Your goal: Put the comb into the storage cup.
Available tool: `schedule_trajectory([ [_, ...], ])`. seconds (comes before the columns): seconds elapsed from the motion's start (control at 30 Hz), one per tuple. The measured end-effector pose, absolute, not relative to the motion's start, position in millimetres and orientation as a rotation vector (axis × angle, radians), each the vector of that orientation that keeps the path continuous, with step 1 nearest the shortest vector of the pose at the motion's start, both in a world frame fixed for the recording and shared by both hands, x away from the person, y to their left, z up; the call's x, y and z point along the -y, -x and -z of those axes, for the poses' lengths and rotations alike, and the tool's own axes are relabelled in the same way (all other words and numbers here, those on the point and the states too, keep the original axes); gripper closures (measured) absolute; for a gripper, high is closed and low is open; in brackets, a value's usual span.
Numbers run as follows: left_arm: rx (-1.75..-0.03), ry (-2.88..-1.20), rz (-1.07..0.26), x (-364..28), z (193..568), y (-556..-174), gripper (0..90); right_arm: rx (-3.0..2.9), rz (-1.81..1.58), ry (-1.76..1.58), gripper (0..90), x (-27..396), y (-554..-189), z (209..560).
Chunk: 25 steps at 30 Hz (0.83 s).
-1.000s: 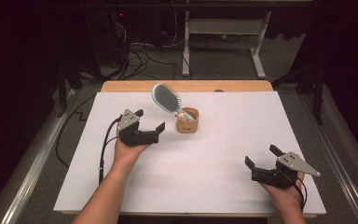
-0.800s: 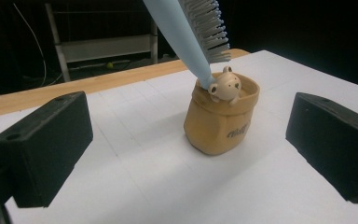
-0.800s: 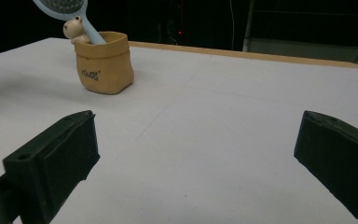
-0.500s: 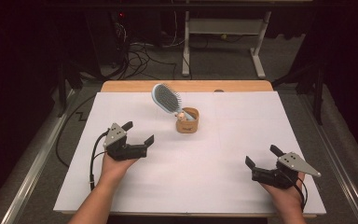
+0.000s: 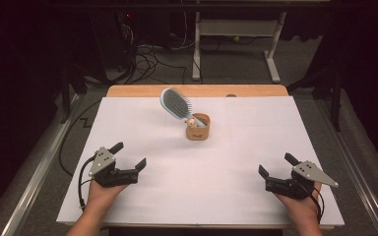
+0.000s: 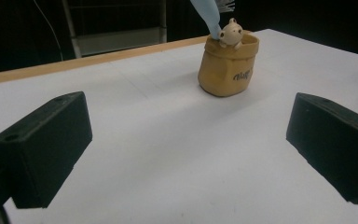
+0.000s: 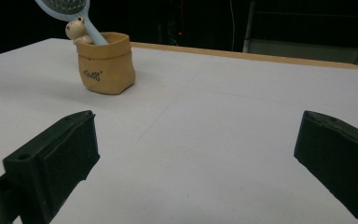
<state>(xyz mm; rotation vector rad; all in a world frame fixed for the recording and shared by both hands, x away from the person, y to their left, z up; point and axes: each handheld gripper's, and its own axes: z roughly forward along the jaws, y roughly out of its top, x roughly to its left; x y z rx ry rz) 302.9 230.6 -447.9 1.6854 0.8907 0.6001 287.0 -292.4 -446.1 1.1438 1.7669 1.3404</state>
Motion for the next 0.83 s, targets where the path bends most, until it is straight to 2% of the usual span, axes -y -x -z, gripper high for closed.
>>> schedule_trajectory([
  [0.23,-0.871,-1.681,-0.64,-238,451,-288,0.6,-1.76,-1.345,-1.139,0.3,292,-285,445],
  [0.4,-0.889,-1.691,-0.607,-243,456,-292,0.0,-1.762,-1.348,-1.133,0.4,291,-285,445],
  [0.83,-0.864,-1.671,-0.636,-243,451,-287,0.0,-1.754,-1.345,-1.133,0.3,292,-284,444],
])
